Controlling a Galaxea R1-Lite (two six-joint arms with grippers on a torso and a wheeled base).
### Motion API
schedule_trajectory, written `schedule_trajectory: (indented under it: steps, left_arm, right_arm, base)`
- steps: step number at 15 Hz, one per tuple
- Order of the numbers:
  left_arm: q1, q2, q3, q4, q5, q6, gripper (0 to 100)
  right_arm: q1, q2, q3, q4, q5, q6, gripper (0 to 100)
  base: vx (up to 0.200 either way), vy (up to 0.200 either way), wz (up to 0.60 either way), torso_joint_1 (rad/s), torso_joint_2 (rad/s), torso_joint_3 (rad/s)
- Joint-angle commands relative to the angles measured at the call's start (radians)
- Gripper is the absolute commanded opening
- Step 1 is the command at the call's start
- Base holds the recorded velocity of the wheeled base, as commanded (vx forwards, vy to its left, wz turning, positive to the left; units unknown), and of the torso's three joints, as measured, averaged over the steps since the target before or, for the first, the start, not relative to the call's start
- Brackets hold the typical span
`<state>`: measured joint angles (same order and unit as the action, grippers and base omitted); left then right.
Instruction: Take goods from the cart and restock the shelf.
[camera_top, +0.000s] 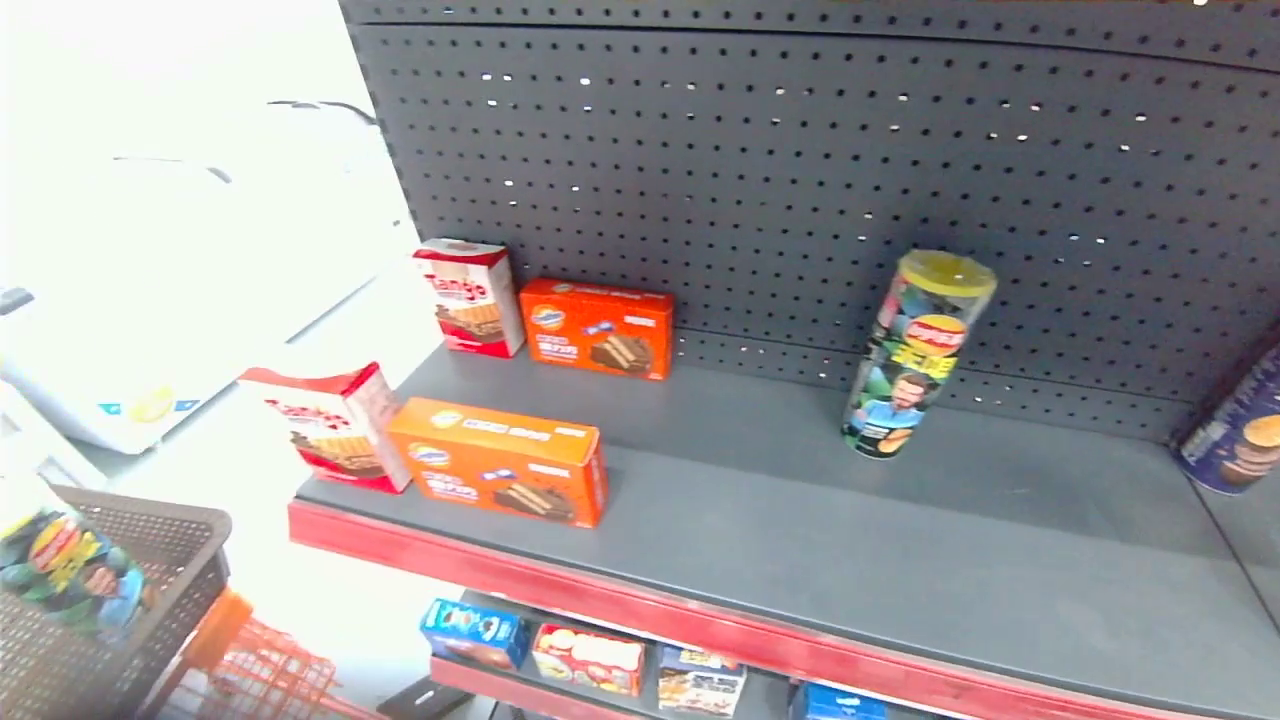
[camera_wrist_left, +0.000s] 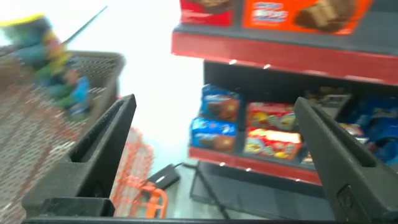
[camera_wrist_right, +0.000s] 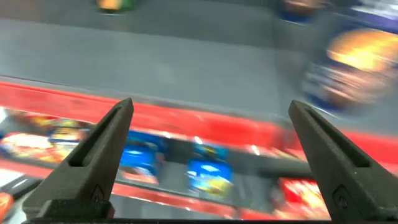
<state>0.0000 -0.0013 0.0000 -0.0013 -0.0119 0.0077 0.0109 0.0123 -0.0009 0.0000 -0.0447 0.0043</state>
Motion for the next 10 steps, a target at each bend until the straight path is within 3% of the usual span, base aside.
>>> schedule_trajectory:
  steps: [1,4,10]
  left_arm:
    - [0.0,0.001,0.0,0.0,0.0,0.0,100]
    - [0.0,0.001,0.0,0.0,-0.005,0.003,100]
    - [0.0,0.001,0.0,0.0,-0.005,0.005,100]
  right_arm:
    - [0.0,0.0,-0.001,0.0,0.0,-0.001,100]
    - [0.0,0.0,0.001,-0.002,-0.001,0.002,100]
    - [0.0,0.0,0.001,0.0,-0.003,0.0,100]
  base:
    - [0.0,0.0,0.6,0.002,0.0,0.002]
    - [0.0,0.0,0.6,0.004,0.01,0.004]
    - [0.0,0.0,0.0,0.0,0.0,0.0]
